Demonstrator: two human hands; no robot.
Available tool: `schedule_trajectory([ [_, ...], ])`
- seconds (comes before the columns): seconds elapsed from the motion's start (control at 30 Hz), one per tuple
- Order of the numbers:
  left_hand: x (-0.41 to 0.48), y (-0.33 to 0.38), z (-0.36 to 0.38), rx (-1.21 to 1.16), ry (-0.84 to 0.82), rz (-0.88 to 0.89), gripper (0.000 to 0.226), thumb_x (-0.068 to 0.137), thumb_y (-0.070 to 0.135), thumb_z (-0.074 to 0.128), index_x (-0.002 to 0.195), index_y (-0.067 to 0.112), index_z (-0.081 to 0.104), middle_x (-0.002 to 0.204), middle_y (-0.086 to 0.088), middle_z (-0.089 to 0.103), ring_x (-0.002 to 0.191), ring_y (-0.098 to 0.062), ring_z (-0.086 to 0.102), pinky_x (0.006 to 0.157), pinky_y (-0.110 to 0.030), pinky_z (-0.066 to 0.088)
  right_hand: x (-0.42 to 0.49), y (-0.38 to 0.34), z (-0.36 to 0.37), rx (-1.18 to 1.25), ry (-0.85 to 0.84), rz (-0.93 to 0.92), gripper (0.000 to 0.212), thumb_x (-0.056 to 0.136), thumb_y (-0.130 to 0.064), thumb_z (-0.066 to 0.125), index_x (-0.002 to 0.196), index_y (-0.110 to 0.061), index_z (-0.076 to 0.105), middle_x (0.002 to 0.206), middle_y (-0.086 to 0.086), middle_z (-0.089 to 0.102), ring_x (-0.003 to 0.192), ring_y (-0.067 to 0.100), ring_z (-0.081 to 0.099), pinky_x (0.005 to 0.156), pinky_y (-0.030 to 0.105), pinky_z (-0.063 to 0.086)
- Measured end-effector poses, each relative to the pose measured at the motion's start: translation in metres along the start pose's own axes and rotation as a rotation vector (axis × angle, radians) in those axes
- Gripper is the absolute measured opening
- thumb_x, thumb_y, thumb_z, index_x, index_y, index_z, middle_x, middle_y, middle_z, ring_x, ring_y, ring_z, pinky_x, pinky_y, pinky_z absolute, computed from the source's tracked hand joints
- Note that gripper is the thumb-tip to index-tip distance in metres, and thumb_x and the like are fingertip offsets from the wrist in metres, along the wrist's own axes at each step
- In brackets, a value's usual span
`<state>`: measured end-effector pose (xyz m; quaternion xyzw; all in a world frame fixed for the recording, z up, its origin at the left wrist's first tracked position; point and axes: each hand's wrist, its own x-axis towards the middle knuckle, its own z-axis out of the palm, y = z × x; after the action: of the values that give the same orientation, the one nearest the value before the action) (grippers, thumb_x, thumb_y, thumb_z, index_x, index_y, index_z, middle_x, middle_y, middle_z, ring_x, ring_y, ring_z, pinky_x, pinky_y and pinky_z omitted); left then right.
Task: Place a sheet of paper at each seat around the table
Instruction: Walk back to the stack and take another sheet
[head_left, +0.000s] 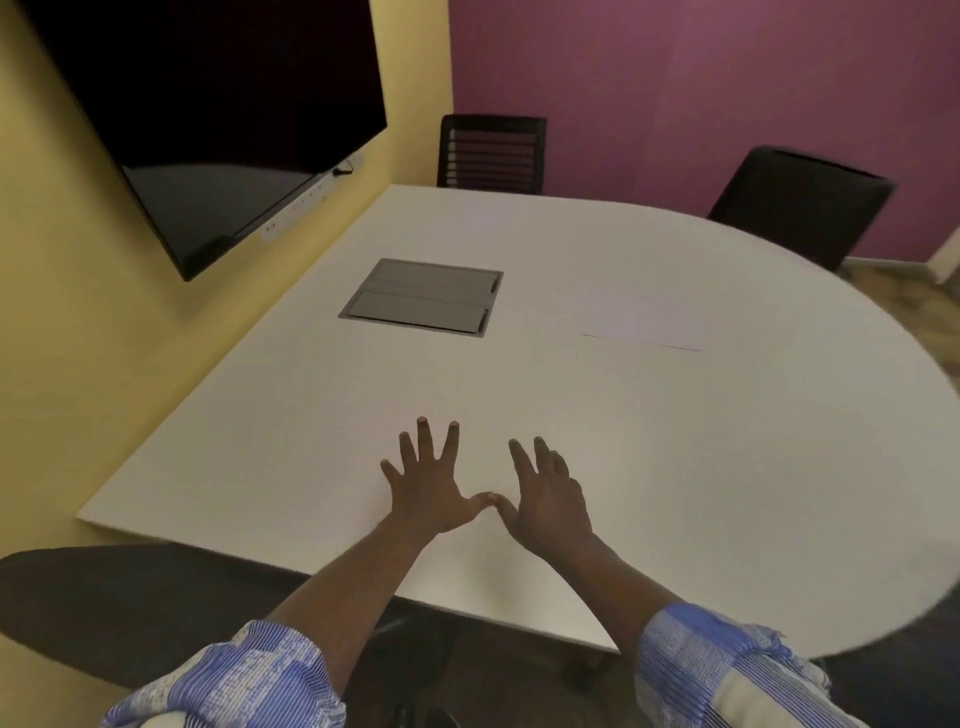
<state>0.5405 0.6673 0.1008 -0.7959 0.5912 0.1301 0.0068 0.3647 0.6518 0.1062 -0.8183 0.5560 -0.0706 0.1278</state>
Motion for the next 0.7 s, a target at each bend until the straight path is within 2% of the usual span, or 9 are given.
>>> schedule_trajectory([
  [0.37, -0.096, 0.199, -0.043, -0.031, 0.163, 0.257, 0.118, 0.071, 0.093, 0.037, 0.159, 0.032, -0.013, 0.167, -0.013, -0.017, 0.154, -0.041, -0.009, 0.118, -0.066, 0.007, -0.122, 0.141, -0.139, -0.064, 0.199, 0.122, 0.082, 0.096, -0.056, 0.050, 0.160, -0.023, 0.011, 0.166, 0.016, 0.015, 0.150, 0.036, 0.021, 0.111, 0.050, 0.037],
  [0.7, -0.113, 0.348, -0.069, -0.045, 0.220, 0.445, 0.116, 0.074, 0.088, 0.044, 0.158, 0.032, -0.013, 0.168, -0.012, -0.016, 0.154, -0.040, -0.010, 0.119, -0.065, 0.004, -0.173, 0.253, -0.237, -0.031, 0.321, 0.277, 0.081, 0.096, -0.058, 0.050, 0.160, -0.026, 0.012, 0.166, 0.012, 0.015, 0.152, 0.034, 0.017, 0.115, 0.049, 0.031],
])
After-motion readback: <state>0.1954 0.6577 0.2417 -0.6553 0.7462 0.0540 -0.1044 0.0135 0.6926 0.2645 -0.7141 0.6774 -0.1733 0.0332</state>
